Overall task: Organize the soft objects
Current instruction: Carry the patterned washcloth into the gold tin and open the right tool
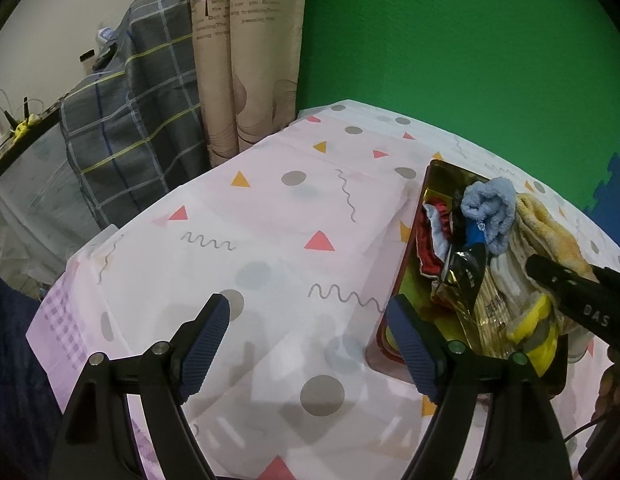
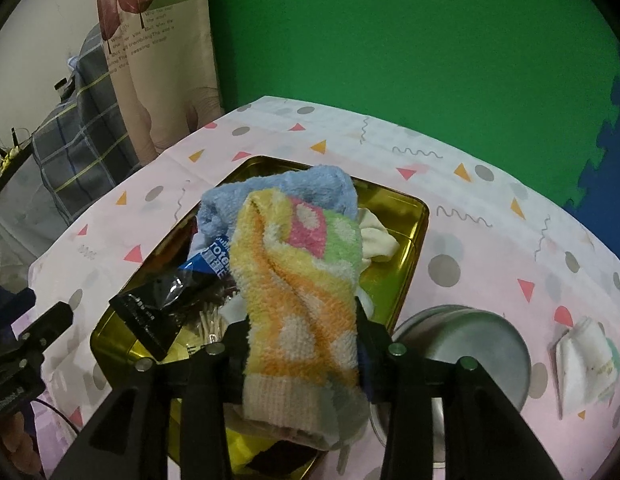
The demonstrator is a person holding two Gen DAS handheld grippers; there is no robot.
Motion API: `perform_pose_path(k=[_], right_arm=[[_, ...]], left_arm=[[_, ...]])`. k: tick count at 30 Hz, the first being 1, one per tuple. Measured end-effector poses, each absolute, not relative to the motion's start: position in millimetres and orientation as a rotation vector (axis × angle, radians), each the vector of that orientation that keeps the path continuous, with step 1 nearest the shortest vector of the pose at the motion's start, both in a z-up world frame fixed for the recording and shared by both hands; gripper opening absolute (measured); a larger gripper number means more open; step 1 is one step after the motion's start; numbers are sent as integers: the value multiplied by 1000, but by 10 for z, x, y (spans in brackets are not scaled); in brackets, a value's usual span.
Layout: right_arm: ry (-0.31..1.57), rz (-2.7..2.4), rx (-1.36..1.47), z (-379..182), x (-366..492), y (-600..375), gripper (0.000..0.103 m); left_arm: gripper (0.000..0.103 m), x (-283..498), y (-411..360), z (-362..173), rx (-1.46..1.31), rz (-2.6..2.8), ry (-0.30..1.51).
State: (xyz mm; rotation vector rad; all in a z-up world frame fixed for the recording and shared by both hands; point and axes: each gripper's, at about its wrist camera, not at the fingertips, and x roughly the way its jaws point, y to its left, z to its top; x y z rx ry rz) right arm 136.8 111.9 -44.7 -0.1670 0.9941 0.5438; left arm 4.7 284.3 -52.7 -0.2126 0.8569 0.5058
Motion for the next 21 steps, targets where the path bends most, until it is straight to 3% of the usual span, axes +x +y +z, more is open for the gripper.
perform_pose_path(k=[3, 21], right_arm=[[977, 555, -160, -384, 1318, 1086, 55], [899, 590, -54, -122, 1070, 682, 63]], left_arm=[[78, 53, 2810, -526, -202, 498, 855], [79, 69, 2735, -556, -186, 481, 860]])
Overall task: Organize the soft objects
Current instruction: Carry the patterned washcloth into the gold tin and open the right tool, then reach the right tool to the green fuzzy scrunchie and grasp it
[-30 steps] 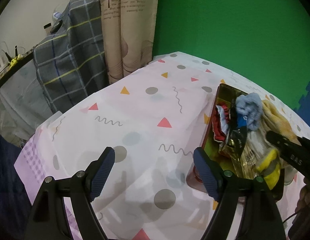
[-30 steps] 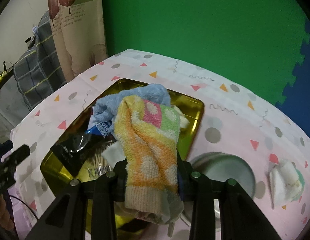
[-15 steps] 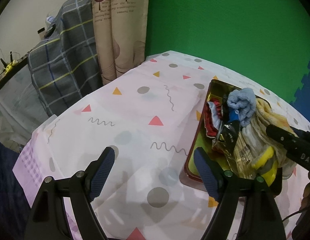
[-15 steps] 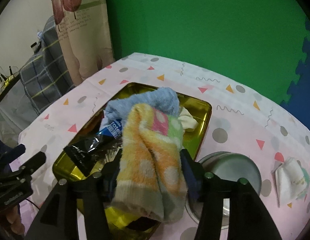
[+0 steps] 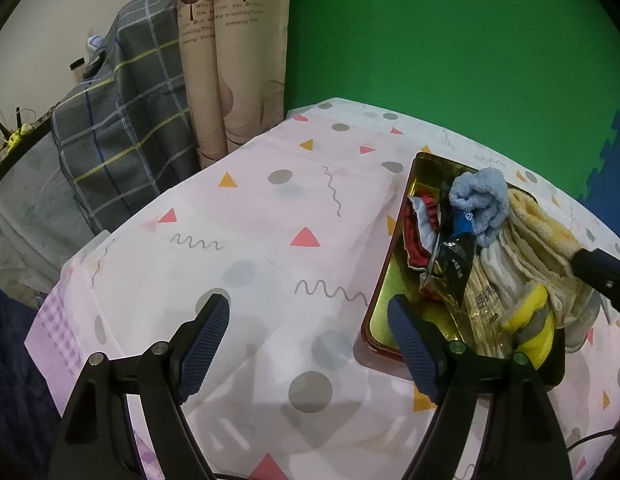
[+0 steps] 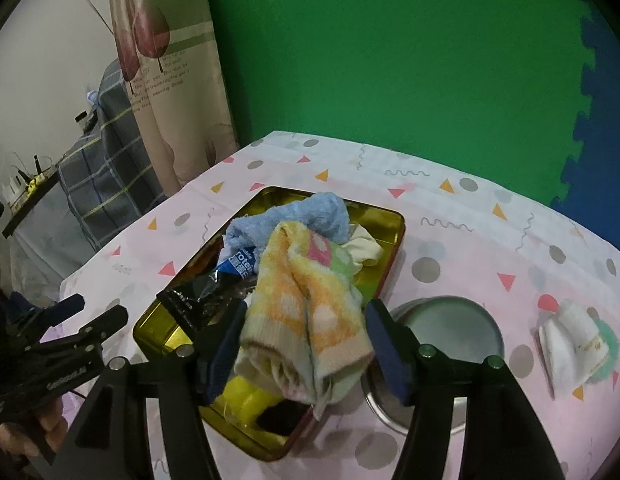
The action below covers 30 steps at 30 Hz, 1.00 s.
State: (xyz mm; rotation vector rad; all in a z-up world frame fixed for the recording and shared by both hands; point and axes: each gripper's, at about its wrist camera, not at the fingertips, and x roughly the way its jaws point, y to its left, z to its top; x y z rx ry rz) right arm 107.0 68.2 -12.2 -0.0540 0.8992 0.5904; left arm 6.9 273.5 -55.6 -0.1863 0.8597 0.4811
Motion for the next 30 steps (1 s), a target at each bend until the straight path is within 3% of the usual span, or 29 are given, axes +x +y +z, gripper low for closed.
perform_pose_path(k=[15, 30], right_arm=[[846, 419, 23, -9, 938, -476, 63], [936, 23, 70, -485, 1651, -2196, 63]], left_arm=[[79, 80, 2707, -567, -143, 489, 855], [79, 87, 2558, -480, -109, 462, 828]])
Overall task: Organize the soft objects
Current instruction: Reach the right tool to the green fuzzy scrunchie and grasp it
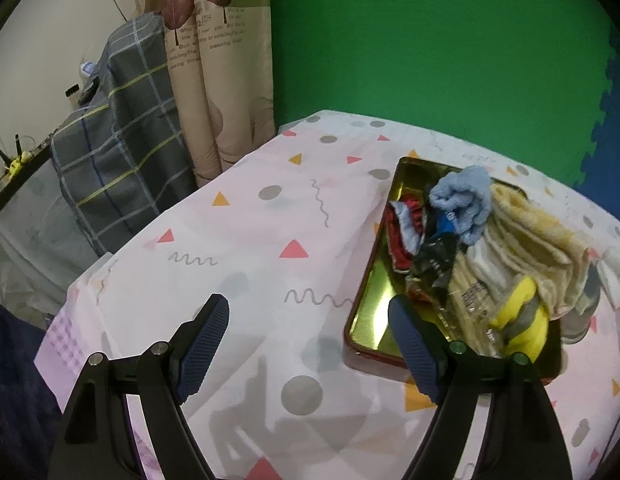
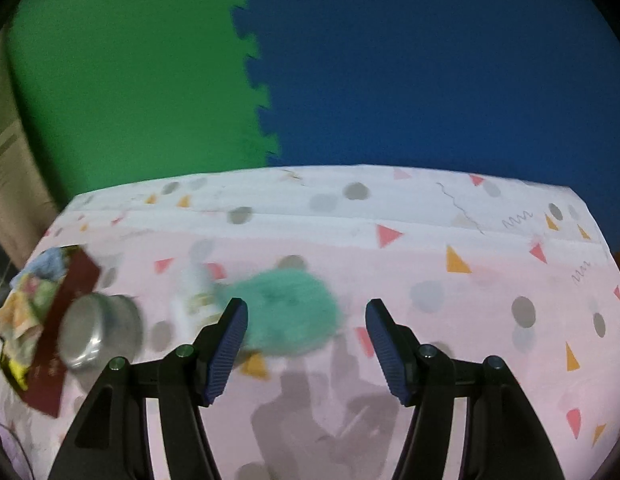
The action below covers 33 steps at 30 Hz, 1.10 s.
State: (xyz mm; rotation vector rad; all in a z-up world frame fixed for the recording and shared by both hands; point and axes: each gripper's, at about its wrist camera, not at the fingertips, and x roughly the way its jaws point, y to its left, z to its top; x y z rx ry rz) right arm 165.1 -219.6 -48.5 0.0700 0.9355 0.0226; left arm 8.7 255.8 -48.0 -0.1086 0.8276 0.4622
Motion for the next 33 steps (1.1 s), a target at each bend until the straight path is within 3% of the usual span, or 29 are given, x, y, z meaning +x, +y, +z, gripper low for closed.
perform_pose_path(k=[9, 17, 19, 21, 24, 33], right_arm=[[1037, 49, 84, -923, 1935, -2172, 63], [995, 26, -59, -991, 1864, -1993, 63], [986, 26, -47, -985, 1843, -2029, 58], [981, 24, -44, -962, 1808, -2080, 41], [974, 17, -10, -941, 1734, -2216, 25], [962, -67, 59, -859, 1221, -2714, 22]], left_arm=[[79, 227, 2259, -264, -53, 418, 810], [79, 430, 1782, -187, 4, 318, 818], [79, 477, 1617, -177, 22, 279, 820], [80, 522, 1471, -175, 35, 244, 826], [80, 580, 1268, -176, 49, 192, 829], [80, 780, 589, -236, 69, 23, 861]])
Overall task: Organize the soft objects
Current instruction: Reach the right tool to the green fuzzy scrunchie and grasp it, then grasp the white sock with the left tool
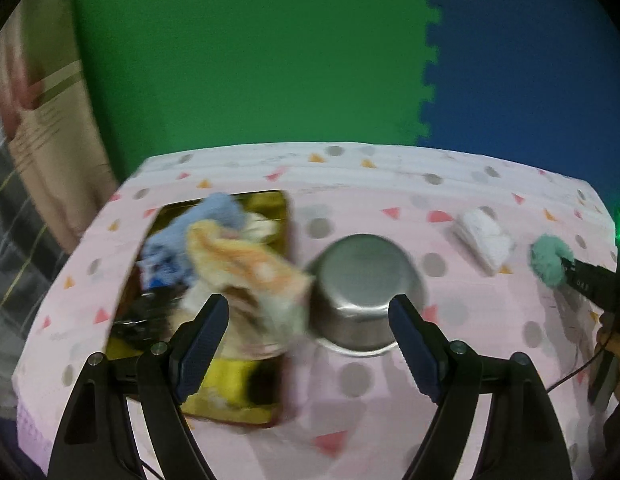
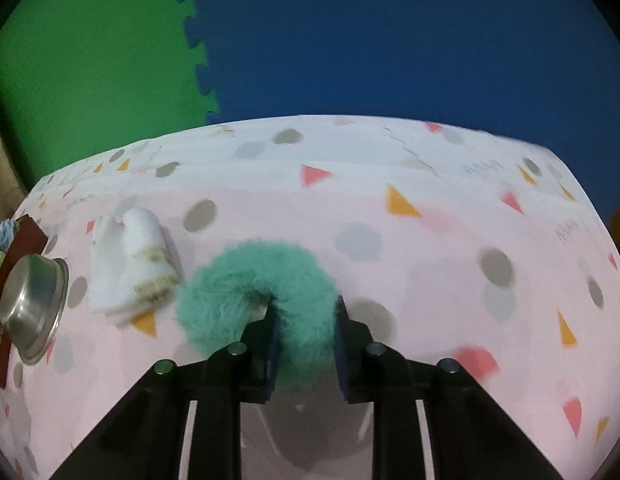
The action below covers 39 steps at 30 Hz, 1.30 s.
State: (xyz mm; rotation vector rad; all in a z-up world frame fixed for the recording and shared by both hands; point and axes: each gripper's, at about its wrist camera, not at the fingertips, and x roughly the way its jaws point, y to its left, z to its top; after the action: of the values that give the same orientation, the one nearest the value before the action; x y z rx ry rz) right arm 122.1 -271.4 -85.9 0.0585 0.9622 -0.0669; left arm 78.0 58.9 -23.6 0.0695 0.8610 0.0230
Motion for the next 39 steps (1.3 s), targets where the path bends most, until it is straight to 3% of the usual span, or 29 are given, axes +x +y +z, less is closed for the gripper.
perform_pose_path(k=[13, 16, 18, 28, 30, 34, 36, 39], right_arm=[[960, -138, 37, -841, 864, -3030, 23], [959, -136, 38, -843, 859, -3030, 24], [958, -132, 47, -843, 857, -3041, 24], [955, -115, 84, -844, 849, -3083, 24], [955, -110, 92, -846, 847, -3090, 25], [954, -105, 103, -849, 849, -3102, 25], [954, -104, 102, -850, 850, -3103, 25], [955, -107, 95, -850, 854, -3090, 25]], left_arm=[[79, 1301, -376, -428, 19, -214, 943], [68, 1464, -502, -530, -3, -228, 961], [54, 1571, -578, -630, -20, -258, 995], [50, 1837, -747, -895, -78, -308, 1054], [43, 1899, -782, -941, -97, -328, 1072], [39, 2002, -884, -1052, -118, -355, 1102], [22, 2022, -908, -1082, -136, -393, 1111], [12, 2026, -904, -1061, -137, -399, 1104]])
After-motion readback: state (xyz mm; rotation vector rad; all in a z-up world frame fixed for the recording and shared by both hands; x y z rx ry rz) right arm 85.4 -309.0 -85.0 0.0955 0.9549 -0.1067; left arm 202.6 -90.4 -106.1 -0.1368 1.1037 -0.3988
